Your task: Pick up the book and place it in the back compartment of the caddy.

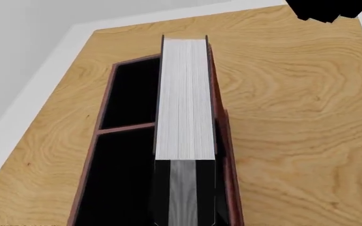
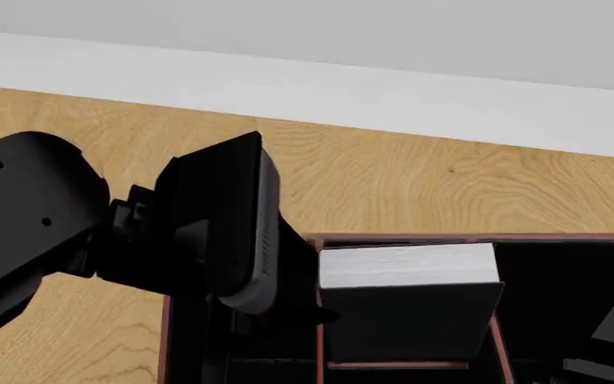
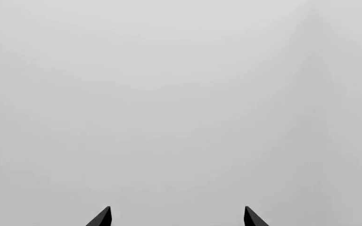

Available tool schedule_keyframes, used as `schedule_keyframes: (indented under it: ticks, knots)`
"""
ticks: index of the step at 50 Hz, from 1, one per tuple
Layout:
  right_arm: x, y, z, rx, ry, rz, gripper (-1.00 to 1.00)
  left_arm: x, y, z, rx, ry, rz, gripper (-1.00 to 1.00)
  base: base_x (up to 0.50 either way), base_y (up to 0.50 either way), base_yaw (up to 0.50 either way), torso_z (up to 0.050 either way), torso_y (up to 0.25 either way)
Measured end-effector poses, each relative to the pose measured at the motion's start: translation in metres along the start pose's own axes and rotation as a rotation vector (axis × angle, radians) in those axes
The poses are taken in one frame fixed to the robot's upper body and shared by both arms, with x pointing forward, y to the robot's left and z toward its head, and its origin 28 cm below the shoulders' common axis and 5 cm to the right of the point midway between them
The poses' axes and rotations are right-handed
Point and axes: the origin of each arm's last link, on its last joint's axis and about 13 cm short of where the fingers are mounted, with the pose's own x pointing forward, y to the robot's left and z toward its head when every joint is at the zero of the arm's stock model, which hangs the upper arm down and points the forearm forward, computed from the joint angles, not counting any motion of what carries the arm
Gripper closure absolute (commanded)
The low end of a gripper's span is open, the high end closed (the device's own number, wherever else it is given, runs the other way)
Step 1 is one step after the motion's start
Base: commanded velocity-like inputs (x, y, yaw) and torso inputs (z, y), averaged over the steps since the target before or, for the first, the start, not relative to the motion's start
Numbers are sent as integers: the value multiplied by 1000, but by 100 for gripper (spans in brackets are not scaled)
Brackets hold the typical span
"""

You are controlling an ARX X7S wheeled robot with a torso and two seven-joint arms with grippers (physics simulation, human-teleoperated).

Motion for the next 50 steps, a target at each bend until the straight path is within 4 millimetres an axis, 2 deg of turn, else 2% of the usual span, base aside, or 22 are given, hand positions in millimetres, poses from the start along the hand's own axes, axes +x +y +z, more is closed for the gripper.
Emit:
schedule_keyframes:
  ticks: [27,50]
  knots:
    - [2,1,-2,3,7,8,-100,5,-13,-8,-6,26,-32,100,0,0,0,0,1]
    - [5,3,-5,2,17,15,-100,18,-9,-24,-35,38,-30,100,0,0,0,0,1]
